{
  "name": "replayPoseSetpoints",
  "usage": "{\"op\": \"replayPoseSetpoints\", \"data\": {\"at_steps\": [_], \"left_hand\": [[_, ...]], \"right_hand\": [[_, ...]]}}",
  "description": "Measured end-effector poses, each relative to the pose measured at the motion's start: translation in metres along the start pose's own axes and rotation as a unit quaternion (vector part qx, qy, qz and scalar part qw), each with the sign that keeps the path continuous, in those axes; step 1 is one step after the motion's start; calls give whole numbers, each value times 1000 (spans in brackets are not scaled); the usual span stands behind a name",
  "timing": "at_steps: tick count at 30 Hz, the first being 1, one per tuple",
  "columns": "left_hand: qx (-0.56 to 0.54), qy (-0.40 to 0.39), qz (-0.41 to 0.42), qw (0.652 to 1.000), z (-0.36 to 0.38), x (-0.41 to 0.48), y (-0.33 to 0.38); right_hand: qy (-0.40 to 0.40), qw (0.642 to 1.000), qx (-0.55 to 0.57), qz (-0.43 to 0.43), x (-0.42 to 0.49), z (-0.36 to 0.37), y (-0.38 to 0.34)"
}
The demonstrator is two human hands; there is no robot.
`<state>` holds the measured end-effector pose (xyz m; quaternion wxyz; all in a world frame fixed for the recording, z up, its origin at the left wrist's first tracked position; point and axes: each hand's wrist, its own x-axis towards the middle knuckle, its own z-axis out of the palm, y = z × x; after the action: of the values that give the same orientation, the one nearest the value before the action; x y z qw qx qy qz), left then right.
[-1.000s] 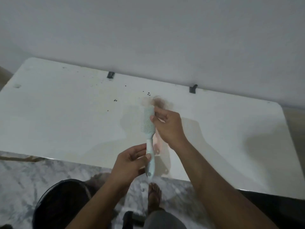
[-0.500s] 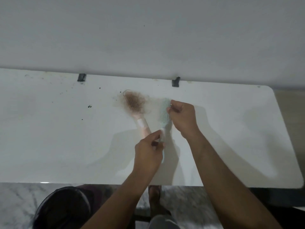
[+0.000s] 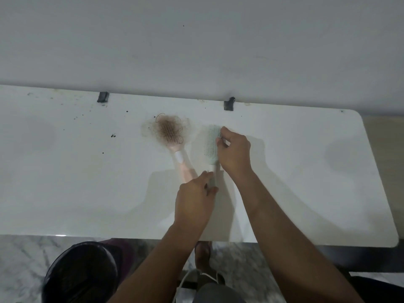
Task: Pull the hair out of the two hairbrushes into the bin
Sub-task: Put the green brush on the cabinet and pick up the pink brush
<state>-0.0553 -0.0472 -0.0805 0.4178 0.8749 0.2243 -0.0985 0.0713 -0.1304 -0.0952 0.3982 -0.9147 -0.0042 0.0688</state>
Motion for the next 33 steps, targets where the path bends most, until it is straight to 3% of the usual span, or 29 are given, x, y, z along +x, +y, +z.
{"op": "replayPoseSetpoints", "data": {"at_steps": [5, 11, 15, 18, 22, 25, 29, 33], "left_hand": [[7, 15, 38, 999, -4, -11, -3], [-212, 110, -22, 971, -35, -2, -21], [-271, 130, -99, 949, -65, 16, -32], [-215, 114, -114, 963, -67, 27, -40], [-56, 78, -108, 990, -53, 35, -37], [13, 87, -90, 992, -46, 36, -32], [31, 66, -91, 993, -44, 35, -29], [-22, 74, -107, 991, -47, 33, -37]], "right_hand": [[-2, 1000, 26, 14, -4, 0, -1], [13, 997, 68, 18, -9, -6, -14], [28, 995, 95, -17, -9, -5, -26], [-18, 994, 99, -31, -9, 7, -37], [-107, 992, 57, -33, -6, 26, -50], [-125, 992, 13, -33, 0, 39, -55], [-123, 992, 31, -12, 8, 48, -56], [-137, 989, 54, -1, 9, 49, -56]]}}
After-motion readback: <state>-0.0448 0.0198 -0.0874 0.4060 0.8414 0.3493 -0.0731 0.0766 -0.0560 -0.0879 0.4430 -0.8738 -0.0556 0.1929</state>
